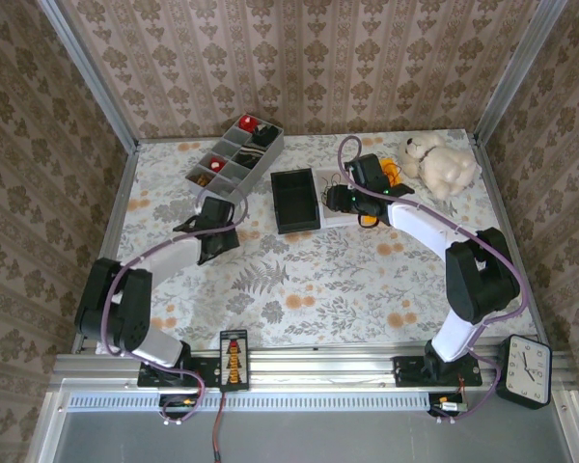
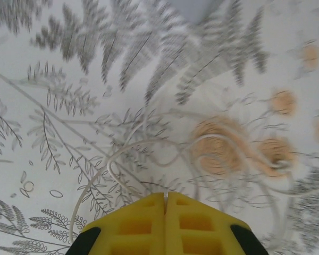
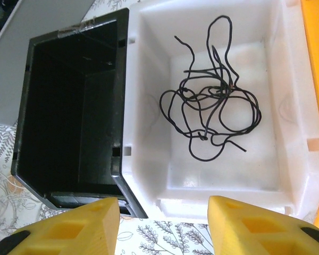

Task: Untangle the cables

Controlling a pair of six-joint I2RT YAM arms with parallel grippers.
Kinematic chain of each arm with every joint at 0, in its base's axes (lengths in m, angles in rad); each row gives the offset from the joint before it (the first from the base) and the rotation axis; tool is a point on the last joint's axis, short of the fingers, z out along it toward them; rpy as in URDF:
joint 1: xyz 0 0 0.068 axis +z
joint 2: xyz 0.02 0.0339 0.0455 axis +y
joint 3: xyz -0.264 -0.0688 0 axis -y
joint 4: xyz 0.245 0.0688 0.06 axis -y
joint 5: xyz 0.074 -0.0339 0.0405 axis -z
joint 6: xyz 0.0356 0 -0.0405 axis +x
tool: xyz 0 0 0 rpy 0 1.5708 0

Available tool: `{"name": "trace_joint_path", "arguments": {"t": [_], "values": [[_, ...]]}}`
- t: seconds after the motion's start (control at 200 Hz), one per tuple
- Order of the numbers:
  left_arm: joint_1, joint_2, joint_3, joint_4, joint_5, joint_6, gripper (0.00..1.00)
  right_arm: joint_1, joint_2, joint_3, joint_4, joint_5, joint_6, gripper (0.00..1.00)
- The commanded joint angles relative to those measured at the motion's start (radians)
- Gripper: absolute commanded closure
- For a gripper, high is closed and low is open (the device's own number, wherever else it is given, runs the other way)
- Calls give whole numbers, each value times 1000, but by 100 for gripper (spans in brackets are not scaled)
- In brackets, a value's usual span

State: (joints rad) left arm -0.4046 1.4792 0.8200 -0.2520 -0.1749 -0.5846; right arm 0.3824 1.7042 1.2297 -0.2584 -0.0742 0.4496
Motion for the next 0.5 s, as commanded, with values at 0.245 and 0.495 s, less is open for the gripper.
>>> {"name": "trace_joint_path", "arguments": {"t": [0.245, 0.495], "values": [[-27, -177, 122, -161, -70, 44, 100, -6, -43, -10, 10, 13, -15, 52], [-29, -225, 268, -150, 9, 108, 100, -8, -45, -9, 11, 5, -17, 52]]}}
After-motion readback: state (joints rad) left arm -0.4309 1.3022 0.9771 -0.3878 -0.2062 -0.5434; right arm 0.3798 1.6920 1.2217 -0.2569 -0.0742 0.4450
